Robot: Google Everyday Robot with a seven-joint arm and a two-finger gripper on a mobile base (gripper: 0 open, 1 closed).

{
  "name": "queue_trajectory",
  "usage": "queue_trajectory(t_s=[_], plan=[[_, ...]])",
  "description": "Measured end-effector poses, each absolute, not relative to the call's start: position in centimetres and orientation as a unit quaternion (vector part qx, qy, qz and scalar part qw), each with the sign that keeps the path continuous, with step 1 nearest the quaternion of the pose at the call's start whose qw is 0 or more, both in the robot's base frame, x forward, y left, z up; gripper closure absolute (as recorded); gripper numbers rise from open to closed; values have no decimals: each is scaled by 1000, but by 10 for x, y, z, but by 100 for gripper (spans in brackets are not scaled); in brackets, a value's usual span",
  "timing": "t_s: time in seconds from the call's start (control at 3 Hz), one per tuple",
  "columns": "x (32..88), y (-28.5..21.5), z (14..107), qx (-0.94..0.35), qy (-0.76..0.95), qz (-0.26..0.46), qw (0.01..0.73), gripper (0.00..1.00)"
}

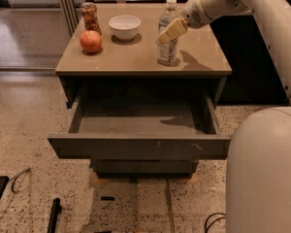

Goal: Pick blue plastic bottle from top drawer and place on counter

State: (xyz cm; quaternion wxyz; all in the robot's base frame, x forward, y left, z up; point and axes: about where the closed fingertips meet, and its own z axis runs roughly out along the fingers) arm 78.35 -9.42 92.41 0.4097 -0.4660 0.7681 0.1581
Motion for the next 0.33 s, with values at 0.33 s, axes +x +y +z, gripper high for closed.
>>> queue_trajectory(t_s=[0.33], plan=[[783,-94,924,-466,768,158,410,0]])
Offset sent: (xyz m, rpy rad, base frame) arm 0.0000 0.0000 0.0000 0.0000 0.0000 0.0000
